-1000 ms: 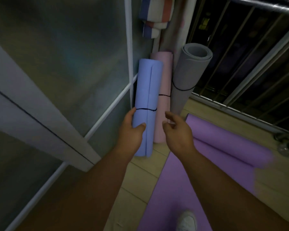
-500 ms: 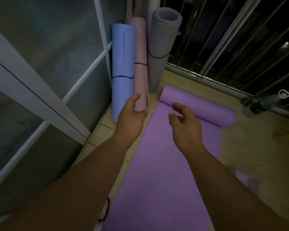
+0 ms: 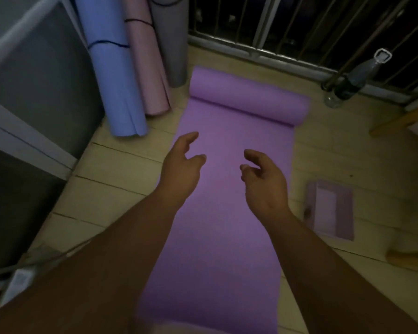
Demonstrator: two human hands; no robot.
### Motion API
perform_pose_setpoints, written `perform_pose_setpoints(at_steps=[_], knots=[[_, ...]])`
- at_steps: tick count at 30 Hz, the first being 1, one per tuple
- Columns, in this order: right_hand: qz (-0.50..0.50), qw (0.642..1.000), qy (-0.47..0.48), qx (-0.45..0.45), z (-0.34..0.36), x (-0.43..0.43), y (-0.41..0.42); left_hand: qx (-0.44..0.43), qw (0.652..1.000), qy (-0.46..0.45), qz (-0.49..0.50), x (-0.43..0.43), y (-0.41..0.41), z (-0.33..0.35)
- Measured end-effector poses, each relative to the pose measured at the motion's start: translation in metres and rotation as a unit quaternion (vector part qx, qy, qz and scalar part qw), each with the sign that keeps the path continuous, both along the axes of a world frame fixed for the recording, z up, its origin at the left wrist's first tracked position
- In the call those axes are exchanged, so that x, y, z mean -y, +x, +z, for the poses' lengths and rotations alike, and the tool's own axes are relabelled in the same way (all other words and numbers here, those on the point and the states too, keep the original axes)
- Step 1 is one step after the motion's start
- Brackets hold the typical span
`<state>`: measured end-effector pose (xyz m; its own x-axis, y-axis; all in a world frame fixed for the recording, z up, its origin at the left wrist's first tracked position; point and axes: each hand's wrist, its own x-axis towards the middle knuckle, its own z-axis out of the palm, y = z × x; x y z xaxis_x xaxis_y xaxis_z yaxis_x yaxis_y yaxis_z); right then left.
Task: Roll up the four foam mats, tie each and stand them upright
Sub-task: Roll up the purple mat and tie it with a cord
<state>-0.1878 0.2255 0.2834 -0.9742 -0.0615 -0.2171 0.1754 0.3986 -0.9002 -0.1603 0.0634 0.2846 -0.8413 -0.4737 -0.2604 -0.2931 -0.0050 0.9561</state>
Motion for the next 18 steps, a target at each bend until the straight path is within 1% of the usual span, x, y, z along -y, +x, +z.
perform_pose_setpoints(at_steps=[6, 11, 15, 18], knots=[[-0.038, 0.999, 0.007, -0.011, -0.092, -0.03, 0.007, -0.004, 0.998, -0.02, -0.061, -0.028, -0.002, -0.093], [-0.06, 0.998, -0.019, -0.017, -0.167, -0.038, 0.015, -0.008, 0.995, -0.037, -0.096, -0.036, 0.003, -0.167], [-0.069, 0.997, -0.036, -0.023, -0.21, -0.037, 0.01, -0.018, 0.995, -0.044, -0.092, -0.037, -0.01, -0.21], [-0.081, 0.995, -0.049, -0.043, -0.233, -0.035, -0.002, -0.03, 0.992, -0.054, -0.113, -0.046, -0.024, -0.232]])
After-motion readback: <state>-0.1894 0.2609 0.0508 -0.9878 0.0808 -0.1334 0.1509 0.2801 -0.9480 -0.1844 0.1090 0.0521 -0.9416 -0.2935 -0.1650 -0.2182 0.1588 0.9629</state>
